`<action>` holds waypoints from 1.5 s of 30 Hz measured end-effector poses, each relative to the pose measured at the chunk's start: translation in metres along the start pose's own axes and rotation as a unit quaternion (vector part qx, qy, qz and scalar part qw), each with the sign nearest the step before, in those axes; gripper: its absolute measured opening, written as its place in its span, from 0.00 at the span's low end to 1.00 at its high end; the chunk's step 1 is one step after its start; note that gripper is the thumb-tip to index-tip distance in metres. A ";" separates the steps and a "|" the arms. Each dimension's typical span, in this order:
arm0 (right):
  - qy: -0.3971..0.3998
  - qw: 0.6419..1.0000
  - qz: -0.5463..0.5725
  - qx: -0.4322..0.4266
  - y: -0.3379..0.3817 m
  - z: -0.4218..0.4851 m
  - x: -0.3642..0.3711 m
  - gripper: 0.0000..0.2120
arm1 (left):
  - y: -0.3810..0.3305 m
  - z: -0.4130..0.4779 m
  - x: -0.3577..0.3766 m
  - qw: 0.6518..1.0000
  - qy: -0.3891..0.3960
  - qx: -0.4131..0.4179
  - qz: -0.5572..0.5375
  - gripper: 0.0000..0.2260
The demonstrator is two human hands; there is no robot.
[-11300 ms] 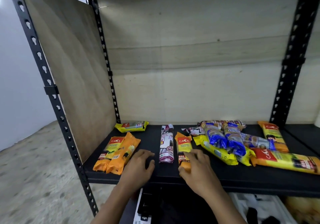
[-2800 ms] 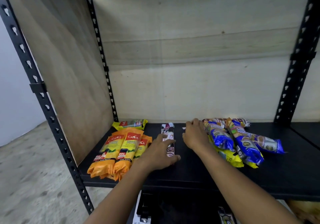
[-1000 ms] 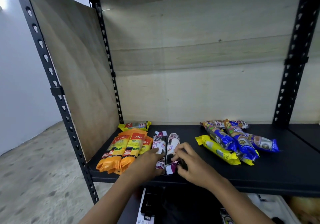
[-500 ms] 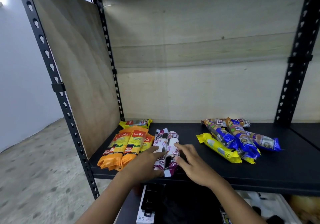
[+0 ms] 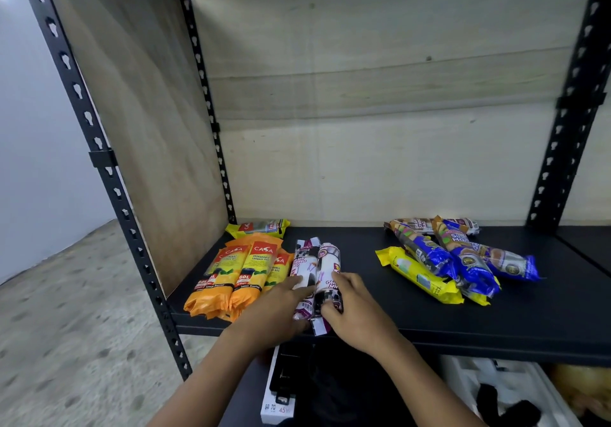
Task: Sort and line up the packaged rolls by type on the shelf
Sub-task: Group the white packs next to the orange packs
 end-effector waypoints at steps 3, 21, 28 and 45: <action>-0.012 1.000 0.007 0.002 0.004 0.000 0.003 0.32 | -0.003 -0.001 0.000 1.000 0.010 -0.004 0.001 0.32; -0.113 0.988 -0.104 0.028 -0.022 0.075 -0.168 0.10 | -0.084 0.071 -0.038 0.992 -0.114 0.047 -0.037 0.12; -0.071 0.975 -0.190 0.091 -0.076 0.144 -0.200 0.11 | -0.110 0.103 -0.013 0.997 -0.053 0.059 0.017 0.12; 0.093 0.888 -0.440 0.094 -0.141 0.213 -0.178 0.16 | -0.114 0.114 0.017 0.996 -0.022 0.077 0.046 0.15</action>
Point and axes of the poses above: each hand's wrist, its own z-axis towards the middle knuckle, its own x-axis out of the palm, y = z × x, the point moved 3 cm from there along z, towards the middle knuckle, and after that the axes turned 5 degrees about z, right-handed, at the moved point
